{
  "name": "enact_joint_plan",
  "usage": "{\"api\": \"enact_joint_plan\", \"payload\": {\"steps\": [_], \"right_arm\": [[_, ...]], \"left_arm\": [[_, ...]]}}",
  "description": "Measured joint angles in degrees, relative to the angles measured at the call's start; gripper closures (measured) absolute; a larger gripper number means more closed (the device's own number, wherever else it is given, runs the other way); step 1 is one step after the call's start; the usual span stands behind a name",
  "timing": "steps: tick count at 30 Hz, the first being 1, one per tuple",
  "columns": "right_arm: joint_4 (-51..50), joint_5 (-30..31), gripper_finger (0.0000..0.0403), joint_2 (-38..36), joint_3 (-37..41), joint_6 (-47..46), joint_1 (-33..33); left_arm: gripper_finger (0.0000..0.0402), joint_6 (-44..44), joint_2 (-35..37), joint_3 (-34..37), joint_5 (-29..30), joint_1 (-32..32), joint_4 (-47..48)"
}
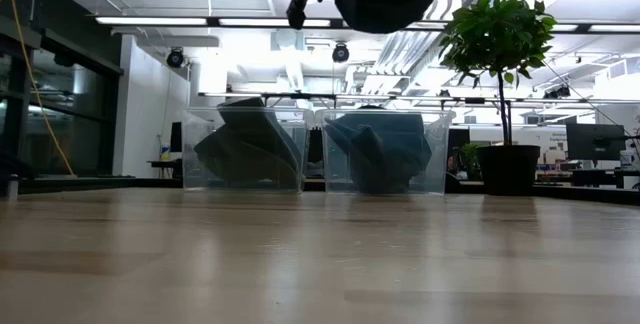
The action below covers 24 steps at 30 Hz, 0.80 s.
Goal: Pick and place caps into container
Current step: Put the blue cap into the right transparent container
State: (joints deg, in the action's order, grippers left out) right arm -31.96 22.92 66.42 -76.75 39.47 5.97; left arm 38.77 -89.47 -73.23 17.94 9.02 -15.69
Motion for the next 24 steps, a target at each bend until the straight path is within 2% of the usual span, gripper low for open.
{"api": "enact_joint_plan", "payload": {"steps": [5,11,14,19,24], "right_arm": [[5.25,1.13,0.0158,0.78,0.0,0.02,0.01],[6.53,3.62,0.0159,0.76,0.0,-2.9,0.02],[6.53,3.53,0.0173,0.76,0.0,-5.14,0.55],[6.48,3.66,0.0232,0.76,0.0,-7.99,0.78],[6.46,3.48,0.0317,0.76,0.0,-8.2,0.78]], "left_arm": [[0.0401,0.81,-0.02,0.0,-1.91,0.0,1.23],[0.0401,0.94,-0.02,0.0,-3.3,0.0,1.53],[0.0401,0.96,-0.01,0.0,-3.62,0.0,2.03],[0.0401,0.98,-0.02,-0.02,-4.14,0.02,2.17],[0.0401,1.57,-0.01,-0.04,-4.66,0.02,2.21]]}}
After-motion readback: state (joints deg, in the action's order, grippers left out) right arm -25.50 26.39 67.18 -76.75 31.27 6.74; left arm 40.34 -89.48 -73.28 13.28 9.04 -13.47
